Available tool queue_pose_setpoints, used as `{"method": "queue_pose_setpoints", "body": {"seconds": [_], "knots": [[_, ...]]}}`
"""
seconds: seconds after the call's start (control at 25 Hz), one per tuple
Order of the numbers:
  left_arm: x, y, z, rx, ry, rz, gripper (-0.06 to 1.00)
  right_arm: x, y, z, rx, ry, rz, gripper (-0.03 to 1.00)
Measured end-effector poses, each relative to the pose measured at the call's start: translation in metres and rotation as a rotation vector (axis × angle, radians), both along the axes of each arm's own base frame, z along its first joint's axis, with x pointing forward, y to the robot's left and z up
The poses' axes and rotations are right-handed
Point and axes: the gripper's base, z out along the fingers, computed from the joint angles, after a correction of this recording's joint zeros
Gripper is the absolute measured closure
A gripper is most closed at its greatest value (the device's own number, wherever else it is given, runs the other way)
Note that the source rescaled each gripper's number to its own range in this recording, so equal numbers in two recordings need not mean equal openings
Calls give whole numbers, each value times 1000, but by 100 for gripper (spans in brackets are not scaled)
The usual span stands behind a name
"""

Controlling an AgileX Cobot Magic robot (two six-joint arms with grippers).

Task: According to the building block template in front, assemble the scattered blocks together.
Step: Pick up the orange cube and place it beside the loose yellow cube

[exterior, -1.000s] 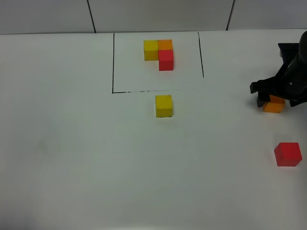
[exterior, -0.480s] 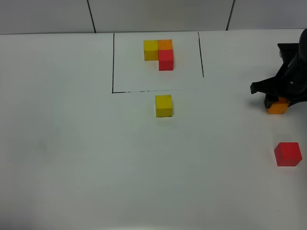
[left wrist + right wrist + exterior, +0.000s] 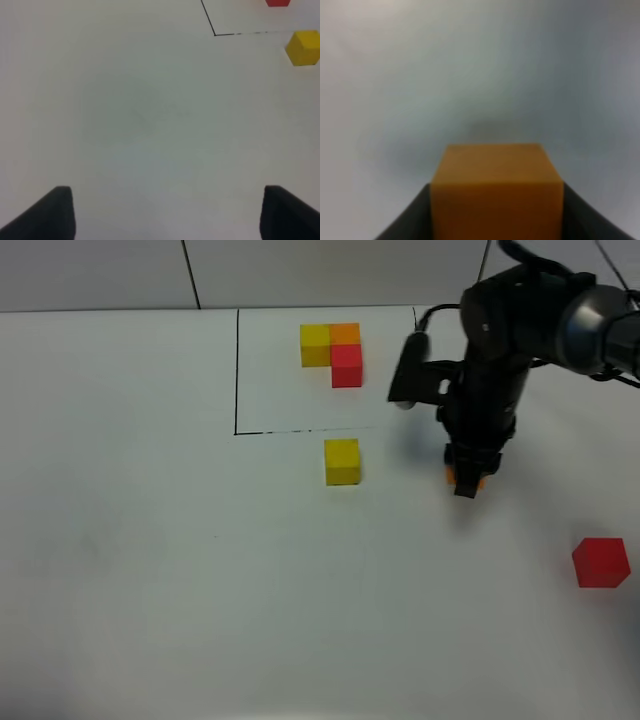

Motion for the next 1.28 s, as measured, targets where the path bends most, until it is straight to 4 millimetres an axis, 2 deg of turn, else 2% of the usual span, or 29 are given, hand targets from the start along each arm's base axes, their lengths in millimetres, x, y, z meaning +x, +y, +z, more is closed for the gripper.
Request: {"method": "queue_pose_setpoints", "body": {"seconds": [0.16, 0.32, 0.52, 0.76, 1.28], "knots": [[0, 0, 0, 0, 0, 0, 25, 5, 28, 11, 32, -38, 160, 96], [0, 0, 0, 0, 0, 0, 25, 16, 43, 6, 89, -34, 212, 96], [0, 0, 0, 0, 0, 0, 25, 28, 49, -13, 77, -16, 244, 96], [0, 0, 0, 0, 0, 0, 25, 32, 55, -33, 103, 31, 225, 96], [0, 0, 0, 0, 0, 0, 25, 35, 59, -43, 126, 40, 214, 96]]}}
